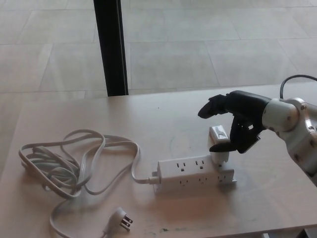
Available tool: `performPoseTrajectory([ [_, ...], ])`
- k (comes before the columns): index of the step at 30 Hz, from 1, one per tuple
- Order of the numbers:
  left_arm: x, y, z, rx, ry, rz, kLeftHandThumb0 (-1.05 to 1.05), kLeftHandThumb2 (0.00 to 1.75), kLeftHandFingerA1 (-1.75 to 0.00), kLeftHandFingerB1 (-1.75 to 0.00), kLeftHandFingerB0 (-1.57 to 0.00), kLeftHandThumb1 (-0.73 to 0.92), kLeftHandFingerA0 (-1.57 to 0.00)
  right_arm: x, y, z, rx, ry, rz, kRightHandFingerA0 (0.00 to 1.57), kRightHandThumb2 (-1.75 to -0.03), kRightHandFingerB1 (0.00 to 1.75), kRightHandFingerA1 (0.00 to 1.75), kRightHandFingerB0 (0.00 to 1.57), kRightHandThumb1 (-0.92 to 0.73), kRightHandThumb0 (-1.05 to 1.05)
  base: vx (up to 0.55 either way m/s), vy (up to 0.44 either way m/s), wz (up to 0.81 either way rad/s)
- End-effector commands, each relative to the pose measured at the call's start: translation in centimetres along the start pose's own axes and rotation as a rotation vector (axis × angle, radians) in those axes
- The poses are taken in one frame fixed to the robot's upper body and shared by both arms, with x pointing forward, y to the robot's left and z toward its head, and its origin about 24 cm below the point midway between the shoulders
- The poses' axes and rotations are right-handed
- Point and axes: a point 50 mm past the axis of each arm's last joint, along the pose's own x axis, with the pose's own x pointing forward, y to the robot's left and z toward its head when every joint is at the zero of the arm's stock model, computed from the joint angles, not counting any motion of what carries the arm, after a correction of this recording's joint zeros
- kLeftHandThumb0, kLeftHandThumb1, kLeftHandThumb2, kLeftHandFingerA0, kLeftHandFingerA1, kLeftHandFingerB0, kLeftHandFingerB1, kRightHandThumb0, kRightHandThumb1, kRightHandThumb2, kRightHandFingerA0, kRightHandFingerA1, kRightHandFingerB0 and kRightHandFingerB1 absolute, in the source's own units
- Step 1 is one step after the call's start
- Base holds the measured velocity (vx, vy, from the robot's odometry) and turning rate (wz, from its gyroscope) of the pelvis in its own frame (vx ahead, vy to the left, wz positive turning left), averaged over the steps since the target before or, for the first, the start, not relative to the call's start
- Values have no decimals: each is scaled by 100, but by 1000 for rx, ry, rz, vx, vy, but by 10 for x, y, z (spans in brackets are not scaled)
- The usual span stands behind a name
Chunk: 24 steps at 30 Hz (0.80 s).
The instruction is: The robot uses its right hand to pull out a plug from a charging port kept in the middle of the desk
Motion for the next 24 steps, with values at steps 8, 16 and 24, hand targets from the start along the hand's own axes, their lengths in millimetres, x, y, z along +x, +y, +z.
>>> performPoseTrajectory([
  [8,1,6,2,1,-7,19,-63,58,-96,-38,-50,57,-92,-4,-9,-21,-28,111,30,68,-60,34,155,20,-50,-77,0,0,0],
  [16,0,6,1,2,-23,19,-65,58,-102,-39,-52,57,-97,1,-5,-22,-7,116,38,67,-59,33,153,21,-49,-73,0,0,0],
  [24,-1,4,0,-14,-23,14,-64,58,-103,-39,-52,57,-93,4,0,-21,-18,110,38,63,-59,33,146,22,-50,-75,0,0,0],
])
